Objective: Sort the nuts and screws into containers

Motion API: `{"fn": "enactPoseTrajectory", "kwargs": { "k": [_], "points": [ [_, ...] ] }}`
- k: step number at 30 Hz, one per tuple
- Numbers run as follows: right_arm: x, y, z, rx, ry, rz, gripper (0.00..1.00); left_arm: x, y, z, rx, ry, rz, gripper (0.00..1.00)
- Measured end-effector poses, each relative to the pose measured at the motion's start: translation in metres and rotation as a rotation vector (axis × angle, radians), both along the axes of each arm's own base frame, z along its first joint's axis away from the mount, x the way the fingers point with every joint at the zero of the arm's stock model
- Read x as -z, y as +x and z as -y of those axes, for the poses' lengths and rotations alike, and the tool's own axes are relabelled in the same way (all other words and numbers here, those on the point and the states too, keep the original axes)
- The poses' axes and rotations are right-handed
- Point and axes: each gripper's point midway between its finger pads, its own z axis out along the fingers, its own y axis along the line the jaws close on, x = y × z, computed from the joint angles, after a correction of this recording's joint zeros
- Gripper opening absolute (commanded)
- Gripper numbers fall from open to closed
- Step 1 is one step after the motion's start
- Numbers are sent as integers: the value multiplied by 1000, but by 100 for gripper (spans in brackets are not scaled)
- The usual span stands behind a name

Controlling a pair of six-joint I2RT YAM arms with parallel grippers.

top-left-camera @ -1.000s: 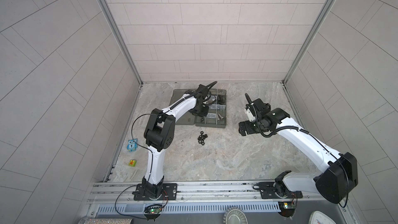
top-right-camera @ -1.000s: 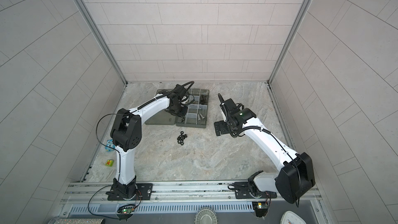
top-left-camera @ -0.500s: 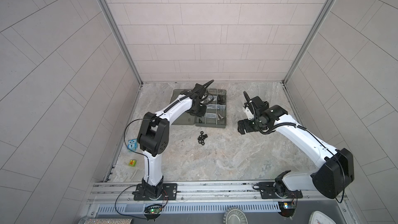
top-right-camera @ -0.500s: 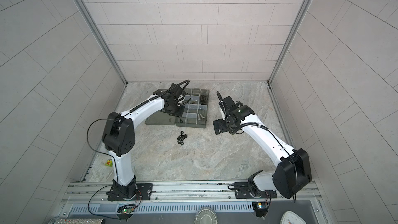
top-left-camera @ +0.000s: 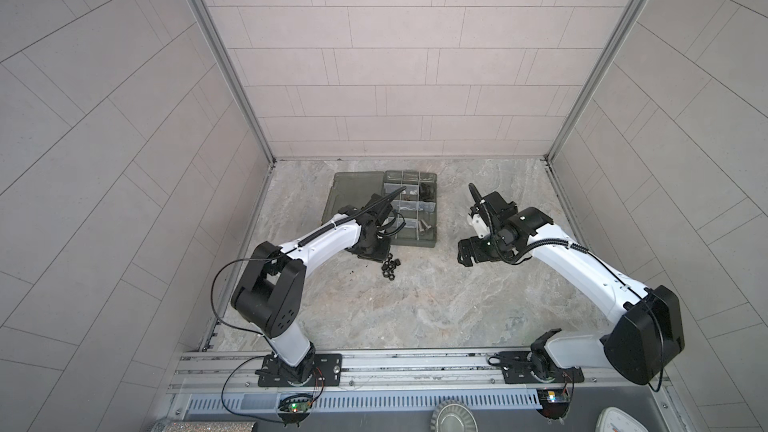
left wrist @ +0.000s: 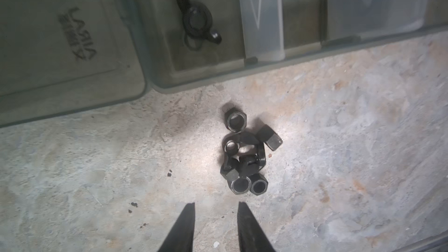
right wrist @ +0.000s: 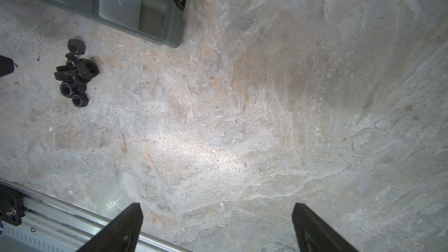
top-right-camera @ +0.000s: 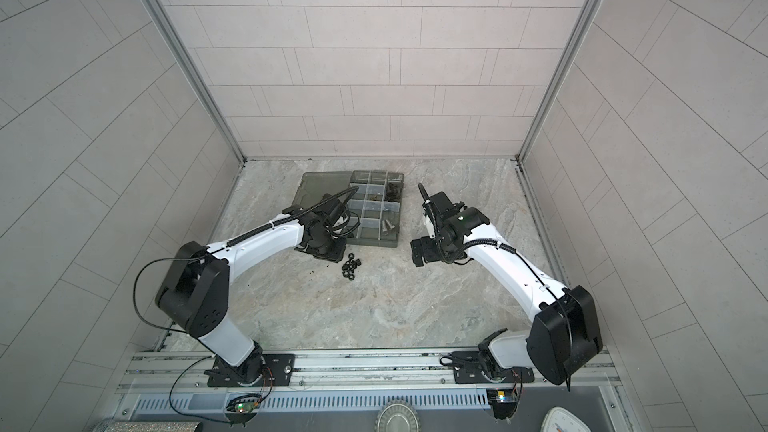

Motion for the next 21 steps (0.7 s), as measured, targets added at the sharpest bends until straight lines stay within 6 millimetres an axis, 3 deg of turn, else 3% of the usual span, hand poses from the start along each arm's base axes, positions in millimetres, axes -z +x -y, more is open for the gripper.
{"fn": "enactPoseTrajectory", "kwargs": {
  "k": [5, 11, 21],
  "points": [
    [-4, -5, 1, 12, 17, 11, 98, 3, 10, 8, 3, -18, 23, 50],
    [-10, -9, 3, 25, 25, 24, 98, 12, 21, 16, 9, -21, 25, 47],
    [-13, -10, 8, 44, 14, 38, 98, 34, 21, 19, 33, -3, -25, 46]
  ]
}}
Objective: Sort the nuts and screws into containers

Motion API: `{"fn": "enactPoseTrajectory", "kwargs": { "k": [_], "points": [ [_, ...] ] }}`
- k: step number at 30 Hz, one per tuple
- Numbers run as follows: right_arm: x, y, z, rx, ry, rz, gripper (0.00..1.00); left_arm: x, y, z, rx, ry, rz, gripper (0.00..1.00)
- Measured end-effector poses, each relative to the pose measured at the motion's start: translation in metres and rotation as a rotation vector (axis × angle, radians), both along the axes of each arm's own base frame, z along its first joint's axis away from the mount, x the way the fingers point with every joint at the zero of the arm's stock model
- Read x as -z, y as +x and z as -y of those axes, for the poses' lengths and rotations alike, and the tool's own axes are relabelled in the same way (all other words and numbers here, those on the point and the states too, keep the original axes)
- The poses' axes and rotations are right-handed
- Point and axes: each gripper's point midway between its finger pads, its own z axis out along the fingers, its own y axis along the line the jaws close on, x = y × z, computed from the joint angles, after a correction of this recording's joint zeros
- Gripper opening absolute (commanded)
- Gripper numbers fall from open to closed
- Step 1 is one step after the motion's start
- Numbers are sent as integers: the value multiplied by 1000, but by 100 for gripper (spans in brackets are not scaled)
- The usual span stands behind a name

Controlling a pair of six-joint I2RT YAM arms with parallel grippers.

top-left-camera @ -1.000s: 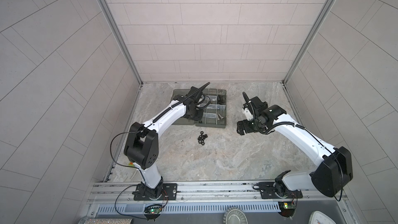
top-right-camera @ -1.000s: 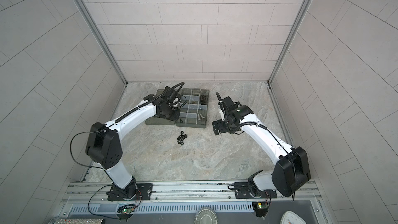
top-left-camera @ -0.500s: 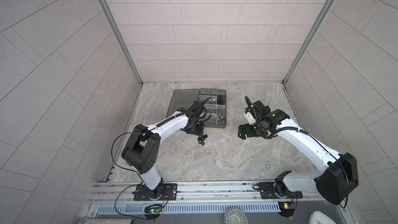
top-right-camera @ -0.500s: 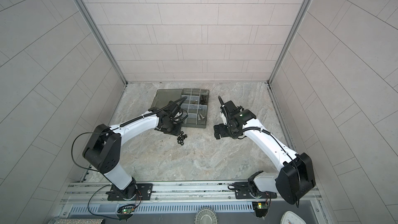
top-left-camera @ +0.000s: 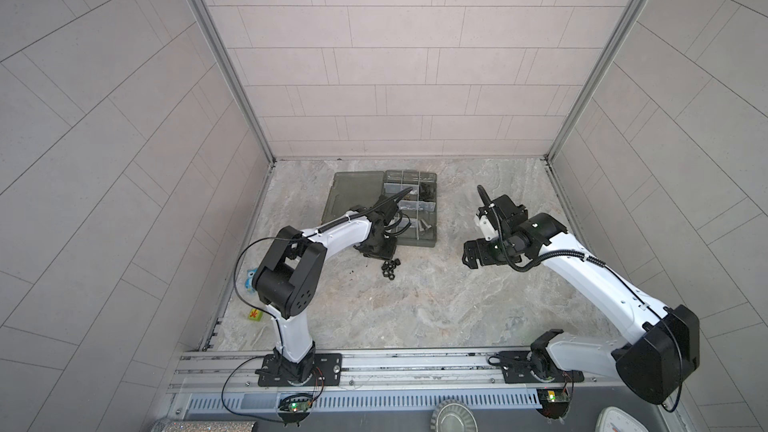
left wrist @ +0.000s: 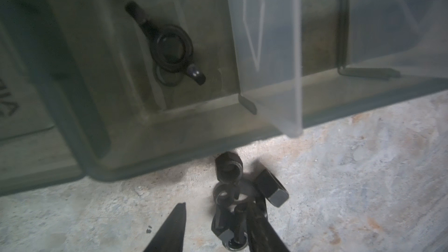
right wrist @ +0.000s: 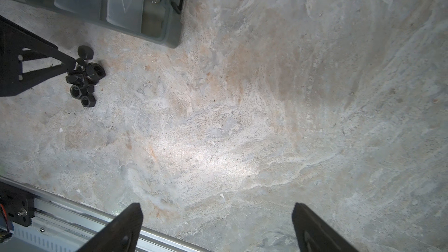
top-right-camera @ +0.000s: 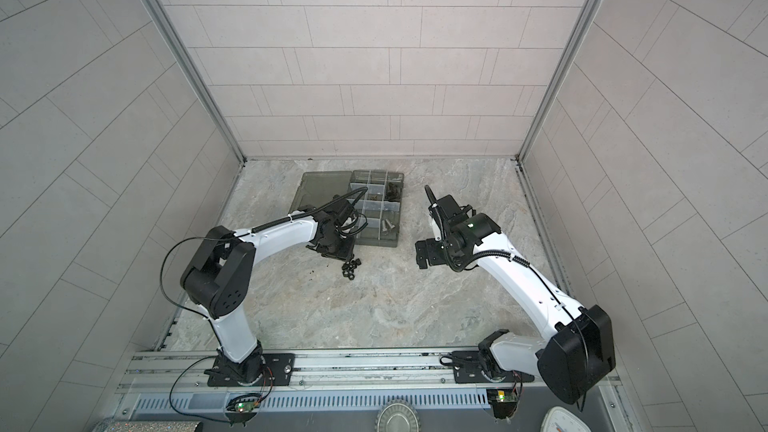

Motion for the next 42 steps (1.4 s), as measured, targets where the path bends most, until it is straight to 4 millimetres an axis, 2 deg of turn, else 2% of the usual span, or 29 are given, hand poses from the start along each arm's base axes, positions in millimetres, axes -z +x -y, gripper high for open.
{"fn": "enactPoseTrajectory", "kwargs": {
  "k": [10, 31, 42],
  "points": [
    [2, -2, 4, 20, -9, 1, 98, -1, 10, 7, 20, -10, 13, 46],
    [2, -1, 4, 20, -12, 2, 98, 16, 8, 8, 31, 4, -27, 39],
    [2, -4, 7, 22, -25, -6, 98, 18, 15, 13, 36, -2, -16, 28]
  ]
}}
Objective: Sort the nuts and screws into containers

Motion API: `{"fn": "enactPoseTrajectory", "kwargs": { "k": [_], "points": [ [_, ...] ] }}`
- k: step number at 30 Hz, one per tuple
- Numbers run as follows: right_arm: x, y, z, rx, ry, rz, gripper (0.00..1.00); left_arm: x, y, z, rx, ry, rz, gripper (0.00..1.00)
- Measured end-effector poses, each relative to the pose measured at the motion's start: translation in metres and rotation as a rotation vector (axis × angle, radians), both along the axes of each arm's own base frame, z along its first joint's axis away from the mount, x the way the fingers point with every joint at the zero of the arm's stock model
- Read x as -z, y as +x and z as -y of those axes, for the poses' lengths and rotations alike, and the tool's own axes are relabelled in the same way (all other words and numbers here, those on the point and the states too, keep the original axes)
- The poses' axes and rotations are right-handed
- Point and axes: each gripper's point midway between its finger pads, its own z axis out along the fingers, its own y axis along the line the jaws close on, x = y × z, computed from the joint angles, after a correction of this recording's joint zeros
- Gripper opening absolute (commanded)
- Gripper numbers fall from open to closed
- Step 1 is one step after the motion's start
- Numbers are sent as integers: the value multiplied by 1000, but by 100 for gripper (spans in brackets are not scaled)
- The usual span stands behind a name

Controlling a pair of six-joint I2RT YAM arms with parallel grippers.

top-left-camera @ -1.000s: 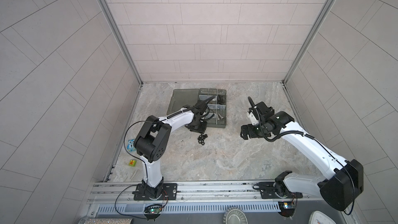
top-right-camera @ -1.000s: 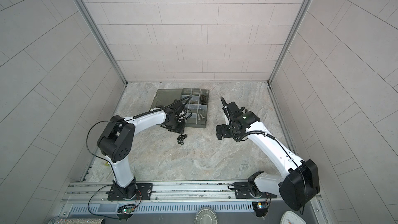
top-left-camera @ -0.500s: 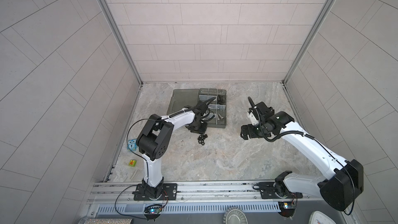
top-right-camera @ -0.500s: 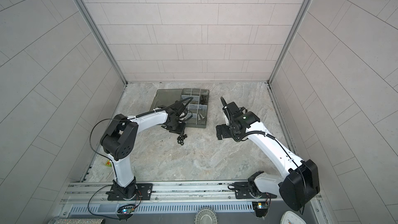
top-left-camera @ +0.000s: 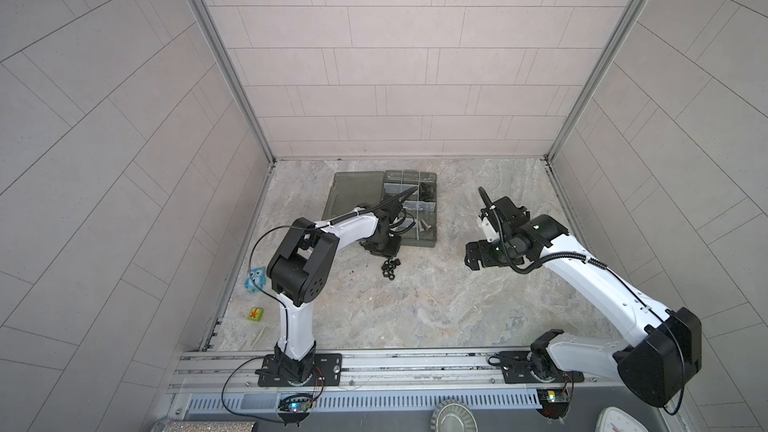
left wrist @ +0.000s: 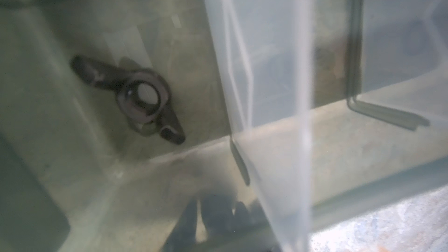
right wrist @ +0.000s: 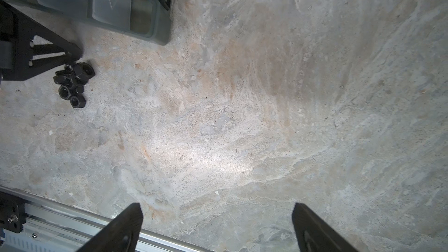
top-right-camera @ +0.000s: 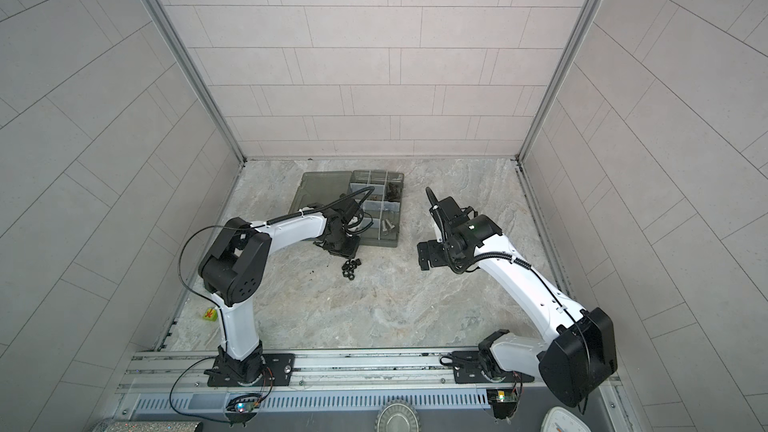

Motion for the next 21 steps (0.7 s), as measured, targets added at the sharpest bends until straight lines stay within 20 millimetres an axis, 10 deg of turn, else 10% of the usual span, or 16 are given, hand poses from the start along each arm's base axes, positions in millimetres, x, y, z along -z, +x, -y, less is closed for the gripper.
{"fn": "enactPoseTrajectory", "kwargs": {
  "k": [21],
  "points": [
    [4, -4, 4, 1, -16, -1, 98, -19, -2, 0, 11, 13, -11, 16]
  ]
}}
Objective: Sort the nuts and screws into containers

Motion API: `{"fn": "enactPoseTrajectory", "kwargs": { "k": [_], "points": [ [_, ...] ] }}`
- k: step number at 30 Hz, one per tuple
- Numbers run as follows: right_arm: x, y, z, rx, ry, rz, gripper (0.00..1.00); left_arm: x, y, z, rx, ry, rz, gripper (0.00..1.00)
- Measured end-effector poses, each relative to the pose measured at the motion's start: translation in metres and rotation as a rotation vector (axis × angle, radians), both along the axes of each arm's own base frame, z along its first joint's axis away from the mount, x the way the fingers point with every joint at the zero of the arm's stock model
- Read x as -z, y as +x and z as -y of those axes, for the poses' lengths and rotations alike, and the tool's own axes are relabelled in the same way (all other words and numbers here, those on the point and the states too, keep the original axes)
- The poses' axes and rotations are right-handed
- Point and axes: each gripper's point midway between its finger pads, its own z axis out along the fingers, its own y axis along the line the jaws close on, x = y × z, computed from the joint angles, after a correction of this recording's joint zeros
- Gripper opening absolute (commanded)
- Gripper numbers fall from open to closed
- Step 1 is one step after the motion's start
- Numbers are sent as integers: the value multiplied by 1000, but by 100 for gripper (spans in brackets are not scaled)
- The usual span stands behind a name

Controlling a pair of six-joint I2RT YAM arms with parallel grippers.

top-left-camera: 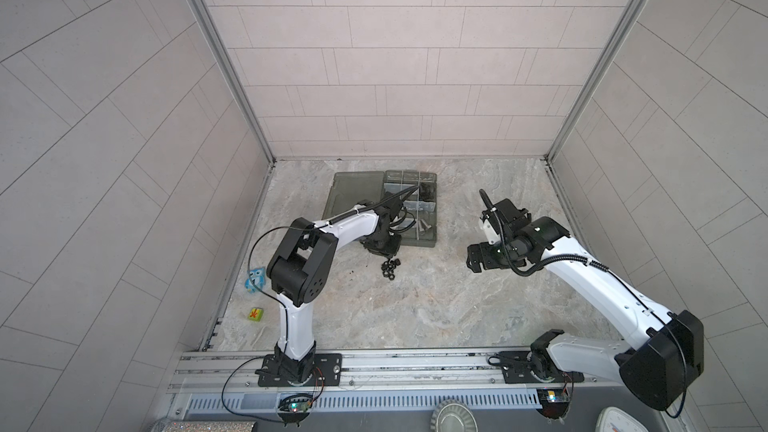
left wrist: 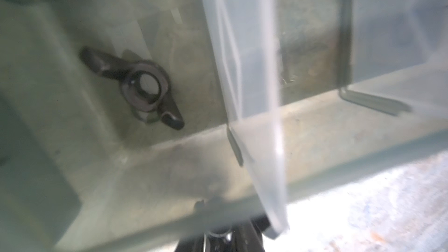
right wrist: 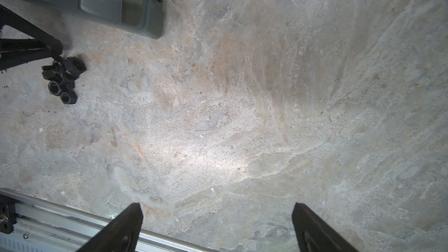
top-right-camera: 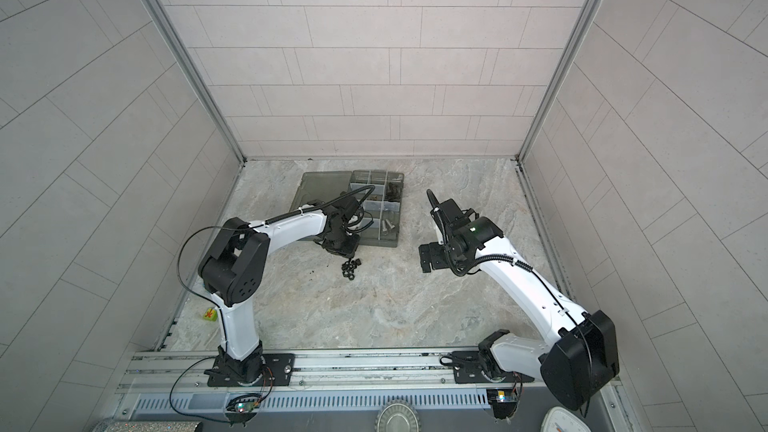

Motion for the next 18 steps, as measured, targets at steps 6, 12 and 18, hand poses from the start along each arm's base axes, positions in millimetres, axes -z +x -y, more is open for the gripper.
{"fn": "enactPoseTrajectory", "kwargs": {
  "k": [6, 12, 18],
  "points": [
    [0, 0, 0, 0, 1, 2, 98, -44, 21, 15, 20, -37, 92, 16],
    [-1, 1, -1, 0, 4, 11, 98, -74, 44, 29, 27, -74, 162, 16],
    [-7, 0, 3, 5, 6, 51, 98, -60, 56, 37, 36, -63, 145, 16]
  ]
}}
